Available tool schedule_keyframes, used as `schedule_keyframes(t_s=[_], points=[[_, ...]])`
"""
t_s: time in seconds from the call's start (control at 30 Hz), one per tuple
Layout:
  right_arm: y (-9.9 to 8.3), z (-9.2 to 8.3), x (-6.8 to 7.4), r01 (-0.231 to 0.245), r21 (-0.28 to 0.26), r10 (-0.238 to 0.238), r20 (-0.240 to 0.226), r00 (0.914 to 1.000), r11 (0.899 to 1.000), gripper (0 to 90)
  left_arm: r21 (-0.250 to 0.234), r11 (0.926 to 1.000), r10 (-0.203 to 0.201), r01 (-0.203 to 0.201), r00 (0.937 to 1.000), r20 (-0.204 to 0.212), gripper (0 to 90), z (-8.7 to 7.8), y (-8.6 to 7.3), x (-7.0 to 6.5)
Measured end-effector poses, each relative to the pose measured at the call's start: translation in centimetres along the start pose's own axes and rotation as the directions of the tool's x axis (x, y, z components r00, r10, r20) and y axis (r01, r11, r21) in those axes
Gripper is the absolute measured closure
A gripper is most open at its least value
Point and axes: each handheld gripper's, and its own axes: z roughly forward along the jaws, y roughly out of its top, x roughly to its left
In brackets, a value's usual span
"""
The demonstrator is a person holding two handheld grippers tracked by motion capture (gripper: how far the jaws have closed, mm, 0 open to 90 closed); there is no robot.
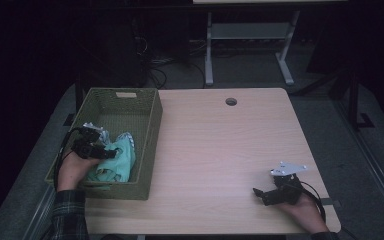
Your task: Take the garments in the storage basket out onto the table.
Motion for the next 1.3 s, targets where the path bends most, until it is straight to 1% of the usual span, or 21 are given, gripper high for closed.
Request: schedule_keyframes(t_s=[0.1, 0.2, 0.27, 0.3, 0.4, 0.5, 0.53, 0.57, 0.6, 0.67, 0.7, 0.83, 0.87, 0.93, 1.03, 1.17, 1.2, 1.3], points=[[0.0, 0.0, 0.0, -0.005, -0.001, 0.005, 0.0, 1.0, 1.0, 2.4, 0.029, 0.9996, 0.005, -0.005, 1.0, 0.004, 53.3, 0.1, 0.0, -0.1], [0.0, 0.0, 0.0, -0.001, 0.0, 0.001, 0.0, 1.0, 1.0, 2.4, 0.053, 0.9985, 0.01, -0.01, 0.9999, -0.004, 65.3, 0.3, 0.1, -0.3], [0.0, 0.0, 0.0, -0.004, -0.001, 0.004, -0.001, 1.0, 1.0, 2.4, 0.056, 0.9984, 0.009, -0.009, 1.0, 0.0, 73.7, 0.2, 0.1, -0.4], [0.0, 0.0, 0.0, -0.004, -0.001, 0.004, 0.0, 1.0, 1.0, 2.4, 0.055, 0.9984, 0.013, -0.013, 0.9999, -0.003, 76.4, 0.2, 0.2, -0.4], [0.0, 0.0, 0.0, -0.004, -0.001, 0.004, -0.001, 1.0, 1.0, 2.4, 0.032, 0.9994, 0.015, -0.014, 0.9999, -0.006, 80.4, -0.2, 0.2, -0.4], [0.0, 0.0, 0.0, -0.004, -0.001, 0.004, -0.001, 1.0, 1.0, 2.4, -0.022, 0.9998, 0.002, -0.002, 1.0, 0.001, 81.1, -0.8, 0.2, -0.3], [0.0, 0.0, 0.0, -0.004, -0.001, 0.004, 0.0, 1.0, 1.0, 2.4, -0.037, 0.9993, 0.004, -0.003, 1.0, 0.007, 81.2, -1.0, 0.2, -0.3], [0.0, 0.0, 0.0, -0.005, -0.001, 0.005, -0.001, 1.0, 1.0, 2.4, -0.066, 0.9978, 0.003, -0.002, 0.9999, 0.015, 81.4, -1.3, 0.2, -0.3], [0.0, 0.0, 0.0, -0.005, -0.001, 0.005, -0.001, 1.0, 1.0, 2.4, -0.081, 0.9967, 0.003, -0.001, 0.9998, 0.019, 81.7, -1.5, 0.3, -0.2], [0.0, 0.0, 0.0, -0.004, -0.001, 0.004, -0.001, 1.0, 1.0, 2.4, -0.128, 0.9918, -0.005, 0.009, 0.9995, 0.032, 82.0, -2.0, 0.2, -0.2], [0.0, 0.0, 0.0, -0.005, -0.001, 0.005, -0.001, 1.0, 1.0, 2.4, -0.141, 0.99, -0.004, 0.008, 0.9994, 0.035, 82.1, -2.2, 0.2, -0.2], [0.0, 0.0, 0.0, -0.002, 0.001, 0.002, 0.002, 1.0, 1.0, 2.4, -0.208, 0.978, -0.008, 0.017, 0.9989, 0.046, 82.1, -3.2, 0.3, -0.3], [0.0, 0.0, 0.0, -0.002, 0.002, 0.002, 0.002, 1.0, 1.0, 2.4, -0.225, 0.974, -0.01, 0.021, 0.9986, 0.053, 82.2, -3.5, 0.3, -0.3], [0.0, 0.0, 0.0, -0.003, 0.001, 0.003, 0.001, 1.0, 1.0, 2.4, -0.267, 0.9633, -0.014, 0.032, 0.9974, 0.07, 82.2, -4.1, 0.4, -0.3], [0.0, 0.0, 0.0, -0.002, 0.002, 0.002, 0.002, 1.0, 1.0, 2.4, -0.315, 0.9484, -0.007, 0.031, 0.9971, 0.076, 82.4, -5.0, 0.7, -0.7], [0.0, 0.0, 0.0, -0.002, 0.001, 0.002, 0.002, 1.0, 1.0, 2.4, -0.356, 0.9342, 0.004, 0.024, 0.997, 0.077, 82.6, -6.1, 1.2, -1.2], [0.0, 0.0, 0.0, 0.0, 0.0, 0.0, 0.001, 1.0, 1.0, 2.4, -0.359, 0.9334, 0.011, 0.017, 0.9969, 0.077, 82.6, -6.2, 1.3, -1.2], [0.0, 0.0, 0.0, -0.004, 0.002, 0.004, 0.002, 1.0, 1.0, 2.4, -0.384, 0.9231, 0.016, 0.018, 0.9963, 0.084, 82.6, -7.0, 1.9, -1.4]])
